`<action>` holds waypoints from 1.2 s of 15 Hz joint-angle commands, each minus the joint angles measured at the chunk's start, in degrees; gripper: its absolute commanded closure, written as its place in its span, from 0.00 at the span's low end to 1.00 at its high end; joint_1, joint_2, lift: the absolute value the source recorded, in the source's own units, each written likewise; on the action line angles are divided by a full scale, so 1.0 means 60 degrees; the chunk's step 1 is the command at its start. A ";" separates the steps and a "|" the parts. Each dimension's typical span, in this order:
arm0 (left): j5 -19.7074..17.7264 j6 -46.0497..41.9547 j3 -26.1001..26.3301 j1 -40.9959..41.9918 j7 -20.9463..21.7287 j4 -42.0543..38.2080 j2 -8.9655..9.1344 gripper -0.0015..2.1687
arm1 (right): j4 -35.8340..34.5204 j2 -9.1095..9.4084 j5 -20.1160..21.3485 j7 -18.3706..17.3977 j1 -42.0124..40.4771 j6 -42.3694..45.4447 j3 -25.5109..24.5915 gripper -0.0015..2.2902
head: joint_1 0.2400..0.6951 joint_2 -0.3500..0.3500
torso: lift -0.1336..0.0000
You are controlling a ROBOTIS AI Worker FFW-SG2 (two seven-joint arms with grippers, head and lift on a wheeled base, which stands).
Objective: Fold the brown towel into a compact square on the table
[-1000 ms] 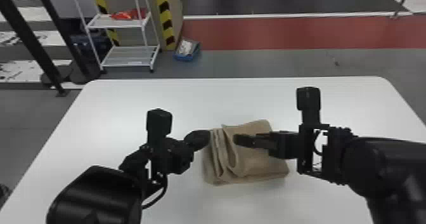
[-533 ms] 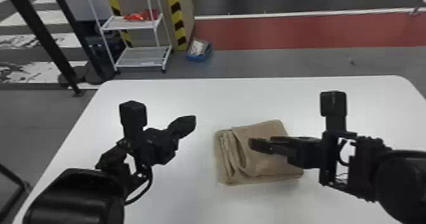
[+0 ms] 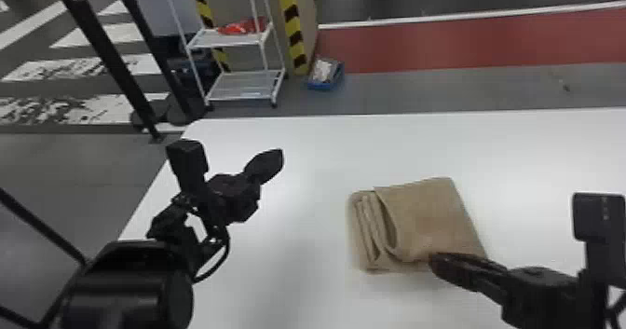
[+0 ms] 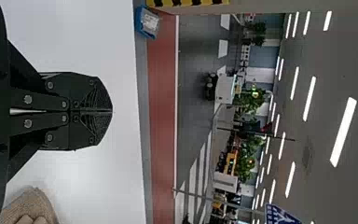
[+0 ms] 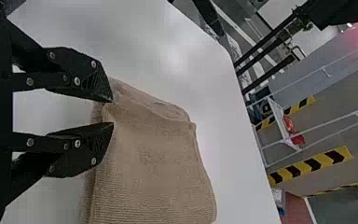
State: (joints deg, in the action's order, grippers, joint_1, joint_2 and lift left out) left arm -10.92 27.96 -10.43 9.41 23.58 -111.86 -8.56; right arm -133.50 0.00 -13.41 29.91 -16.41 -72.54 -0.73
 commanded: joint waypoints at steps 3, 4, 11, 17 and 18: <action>0.0004 -0.0067 0.0069 -0.0001 0.0011 0.0112 0.0005 0.92 | -0.0220 0.0009 0.0550 0.0260 -0.0884 0.0290 -0.0186 0.96 | 1.00 0.83 | 0.07; 0.0004 -0.0067 0.0084 -0.0016 0.0011 0.0127 0.0005 0.92 | -0.0074 0.0009 0.0638 0.0260 -0.0913 0.0495 -0.0260 0.96 | 1.00 0.83 | 0.07; 0.0033 -0.0126 0.0186 0.0028 0.0040 0.0171 0.0005 0.92 | 0.1362 0.0009 0.1165 0.0142 -0.0283 0.1286 -0.0216 0.96 | 1.00 0.76 | 0.07; 0.0019 -0.0243 0.0172 0.0072 0.0040 0.0156 0.0005 0.92 | 0.2592 0.0009 0.1634 -0.0341 0.0830 0.1432 -0.0040 0.96 | 1.00 0.73 | 0.07; 0.0019 -0.0214 0.0172 0.0072 0.0040 0.0156 0.0005 0.92 | 0.2768 0.0009 0.1634 -0.0444 0.1050 0.1520 -0.0040 0.96 | 1.00 0.73 | 0.07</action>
State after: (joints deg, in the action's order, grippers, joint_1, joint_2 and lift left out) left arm -10.78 26.65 -9.39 9.81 23.82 -110.92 -8.52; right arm -118.58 0.00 -3.71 27.65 -11.80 -64.11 -0.99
